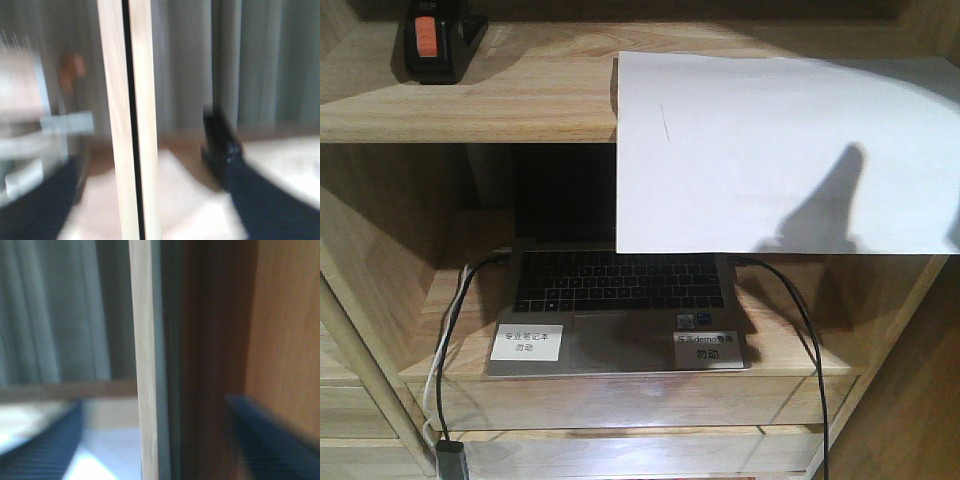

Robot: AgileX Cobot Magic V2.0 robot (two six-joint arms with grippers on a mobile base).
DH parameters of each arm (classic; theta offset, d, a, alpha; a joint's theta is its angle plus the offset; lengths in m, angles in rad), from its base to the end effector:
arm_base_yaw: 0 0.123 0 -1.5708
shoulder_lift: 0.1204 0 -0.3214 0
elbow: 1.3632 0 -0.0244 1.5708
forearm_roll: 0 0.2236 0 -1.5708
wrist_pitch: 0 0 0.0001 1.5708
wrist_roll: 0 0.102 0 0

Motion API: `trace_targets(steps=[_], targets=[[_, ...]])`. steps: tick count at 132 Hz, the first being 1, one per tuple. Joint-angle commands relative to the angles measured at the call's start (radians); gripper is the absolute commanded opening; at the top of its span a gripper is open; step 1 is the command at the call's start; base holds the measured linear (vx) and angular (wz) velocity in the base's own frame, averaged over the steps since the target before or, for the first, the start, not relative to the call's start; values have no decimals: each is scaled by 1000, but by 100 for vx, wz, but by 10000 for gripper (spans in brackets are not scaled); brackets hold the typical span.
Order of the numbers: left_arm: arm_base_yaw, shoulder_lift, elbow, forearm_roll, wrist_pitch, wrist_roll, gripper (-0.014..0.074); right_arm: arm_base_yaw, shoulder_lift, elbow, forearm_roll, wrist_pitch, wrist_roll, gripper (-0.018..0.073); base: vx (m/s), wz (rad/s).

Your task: Grab stapler and paper to desk for stapling

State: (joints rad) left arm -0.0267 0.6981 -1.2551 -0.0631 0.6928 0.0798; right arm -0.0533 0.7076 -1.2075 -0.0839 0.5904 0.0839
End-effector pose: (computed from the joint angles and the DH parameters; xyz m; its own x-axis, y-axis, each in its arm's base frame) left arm 0.0462 -0.0053 0.5065 -0.0455 0.0324 -0.9984 0.0683 0.9972 0.0293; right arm 0.0568 -0.0078 0.5036 -0.0003 0.0142 -0.9999 0.0998 0.9949 0.0141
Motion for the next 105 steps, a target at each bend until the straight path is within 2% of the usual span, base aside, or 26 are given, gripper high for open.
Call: trace_targets(steps=[1,28,41,54,78,105], targets=[[0,11,-19,-5,-54,-10,731,-6,6,-28,-4,-55,-7,724,0,0],[-4,12,-19,-11,-53,-10,719,-6,6,-28,-5,-57,-7,696,0,0],[-49,22,-19,-32,-60,-10,719,-6,6,-28,-6,-57,-7,663,0,0],[-129,42,-19,-34,-67,-9,716,-6,6,-28,-7,-57,-7,619,0,0],[-319,95,-19,-34,-103,-7,713,-6,6,-28,-7,-57,-7,526,0,0],[-505,166,-19,-34,-143,-7,699,-6,6,-28,-7,-57,-7,461,0,0]])
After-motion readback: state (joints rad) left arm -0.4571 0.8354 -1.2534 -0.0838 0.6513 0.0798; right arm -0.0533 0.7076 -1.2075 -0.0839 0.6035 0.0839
